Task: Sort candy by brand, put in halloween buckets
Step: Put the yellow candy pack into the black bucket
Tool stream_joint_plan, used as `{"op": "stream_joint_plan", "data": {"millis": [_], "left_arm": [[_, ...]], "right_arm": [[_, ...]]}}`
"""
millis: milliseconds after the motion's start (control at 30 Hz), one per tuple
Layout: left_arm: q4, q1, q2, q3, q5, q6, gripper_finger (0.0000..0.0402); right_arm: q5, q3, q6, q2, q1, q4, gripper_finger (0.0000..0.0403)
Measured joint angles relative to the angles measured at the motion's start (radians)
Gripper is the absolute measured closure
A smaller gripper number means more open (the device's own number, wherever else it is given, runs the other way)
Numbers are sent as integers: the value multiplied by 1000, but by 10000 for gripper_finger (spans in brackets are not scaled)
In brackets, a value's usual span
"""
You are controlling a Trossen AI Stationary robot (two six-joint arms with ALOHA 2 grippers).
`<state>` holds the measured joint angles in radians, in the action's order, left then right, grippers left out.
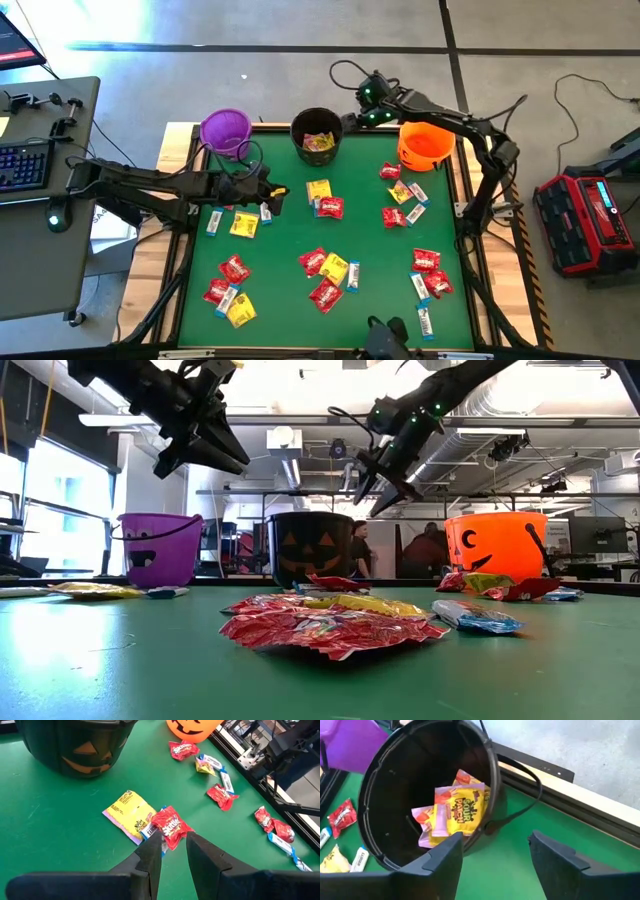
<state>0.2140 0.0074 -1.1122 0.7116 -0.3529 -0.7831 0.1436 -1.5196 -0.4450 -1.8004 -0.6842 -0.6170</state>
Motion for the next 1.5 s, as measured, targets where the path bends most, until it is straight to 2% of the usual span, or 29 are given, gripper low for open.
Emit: {"op": "stream_joint_plan", "data": {"millis": [233,300,467,667,800,933,1133,1233,1400,1500], "left_arm": [[0,0,0,0,46,-25,321],[0,0,0,0,59,-25,321],[4,11,0,0,130,-18,321],[58,39,0,1,167,-8,321],[73,50,0,1,180,38,321],[78,59,0,1,188,91,321],[78,59,0,1,187,165,321],[77,59,0,1,186,196,321],[79,59,0,1,186,236,321],[80,59,0,1,179,238,321]], "right_arm": [[3,0,55,7,5,-2,216],[44,0,77,10,5,-5,235],[262,0,210,20,19,-23,287],[279,1,295,76,63,-190,301],[232,69,308,139,122,-302,286],[182,243,225,235,199,-315,263],[-20,502,167,377,331,-309,222],[-114,582,164,394,365,-296,207],[-199,671,149,386,379,-167,202],[-311,704,136,385,378,-101,207]]}}
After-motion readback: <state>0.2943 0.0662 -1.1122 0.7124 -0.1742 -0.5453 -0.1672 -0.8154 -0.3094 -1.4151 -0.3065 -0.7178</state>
